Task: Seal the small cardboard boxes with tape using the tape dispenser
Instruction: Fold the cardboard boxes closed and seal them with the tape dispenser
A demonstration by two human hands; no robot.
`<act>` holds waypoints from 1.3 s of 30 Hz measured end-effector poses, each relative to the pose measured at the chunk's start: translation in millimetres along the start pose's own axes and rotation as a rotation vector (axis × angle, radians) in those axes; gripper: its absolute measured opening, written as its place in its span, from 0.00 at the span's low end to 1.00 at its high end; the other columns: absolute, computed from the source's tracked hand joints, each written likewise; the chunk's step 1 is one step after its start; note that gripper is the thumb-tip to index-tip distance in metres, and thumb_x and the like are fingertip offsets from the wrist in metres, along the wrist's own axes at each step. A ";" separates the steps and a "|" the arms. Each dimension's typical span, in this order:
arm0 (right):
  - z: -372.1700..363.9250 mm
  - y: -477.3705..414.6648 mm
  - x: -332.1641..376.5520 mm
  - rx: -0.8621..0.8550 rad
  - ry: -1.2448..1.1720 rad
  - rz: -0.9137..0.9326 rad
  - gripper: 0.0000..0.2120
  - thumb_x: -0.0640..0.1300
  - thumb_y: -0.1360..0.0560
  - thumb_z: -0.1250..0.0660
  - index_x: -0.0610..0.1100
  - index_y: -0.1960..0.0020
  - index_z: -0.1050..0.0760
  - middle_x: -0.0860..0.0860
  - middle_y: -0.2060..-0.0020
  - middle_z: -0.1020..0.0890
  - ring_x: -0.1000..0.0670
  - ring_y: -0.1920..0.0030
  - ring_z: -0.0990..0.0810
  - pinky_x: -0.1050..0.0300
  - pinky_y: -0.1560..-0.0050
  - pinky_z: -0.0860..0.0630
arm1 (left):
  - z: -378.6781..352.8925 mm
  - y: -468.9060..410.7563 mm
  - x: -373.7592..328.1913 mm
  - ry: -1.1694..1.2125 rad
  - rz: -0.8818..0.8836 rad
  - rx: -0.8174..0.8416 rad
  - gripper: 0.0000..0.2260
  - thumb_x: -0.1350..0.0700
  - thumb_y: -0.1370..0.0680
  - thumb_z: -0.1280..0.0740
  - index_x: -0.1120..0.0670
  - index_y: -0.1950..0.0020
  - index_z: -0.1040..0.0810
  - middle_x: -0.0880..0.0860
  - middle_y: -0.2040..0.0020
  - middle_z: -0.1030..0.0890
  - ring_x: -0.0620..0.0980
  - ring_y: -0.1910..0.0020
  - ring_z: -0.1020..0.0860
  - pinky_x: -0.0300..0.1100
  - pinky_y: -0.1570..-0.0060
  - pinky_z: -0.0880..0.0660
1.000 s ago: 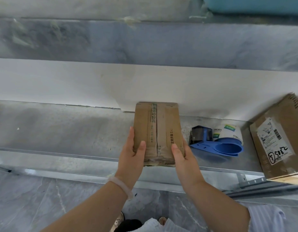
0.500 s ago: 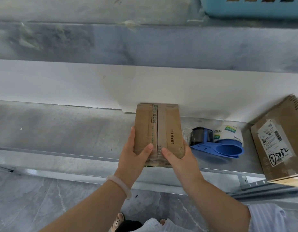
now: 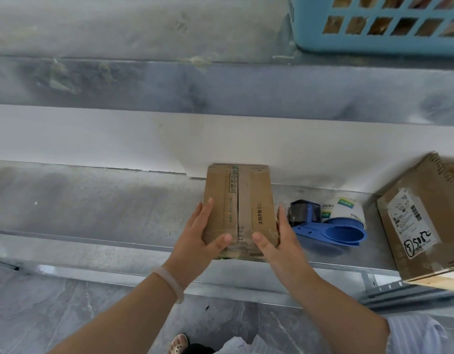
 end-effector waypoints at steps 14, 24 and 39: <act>-0.7 -0.4 -7.6 0.175 0.077 0.117 0.49 0.67 0.31 0.37 0.63 0.25 0.68 0.60 0.26 0.37 0.61 0.29 0.36 0.54 0.25 0.39 | 1.5 -1.0 8.0 -0.135 -0.141 0.075 0.42 0.30 0.31 0.34 0.38 0.23 0.51 0.45 0.22 0.48 0.41 0.26 0.42 0.40 0.29 0.35; -7.7 7.1 -10.5 -0.058 -0.337 -0.063 0.27 0.52 0.24 0.32 0.66 0.30 0.40 0.65 0.44 0.23 0.66 0.45 0.24 0.72 0.51 0.30 | -26.3 36.1 -1.4 0.347 0.030 -0.340 0.22 0.43 0.22 0.46 0.42 0.28 0.37 0.41 0.33 0.28 0.31 0.38 0.28 0.28 0.43 0.28; 31.7 -41.7 21.1 -0.005 0.103 0.001 0.30 0.55 0.30 0.25 0.59 0.31 0.30 0.54 0.32 0.28 0.54 0.35 0.29 0.55 0.33 0.32 | 70.2 -18.2 6.1 -0.311 0.082 -0.116 0.33 0.44 0.26 0.30 0.39 0.24 0.41 0.48 0.36 0.28 0.46 0.44 0.27 0.42 0.42 0.27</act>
Point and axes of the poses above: each hand's wrist, its own y-axis away from the middle knuckle, its own z-axis out of the back of the hand, x = y × z, the point moved 4 cm from there along -y, towards the middle knuckle
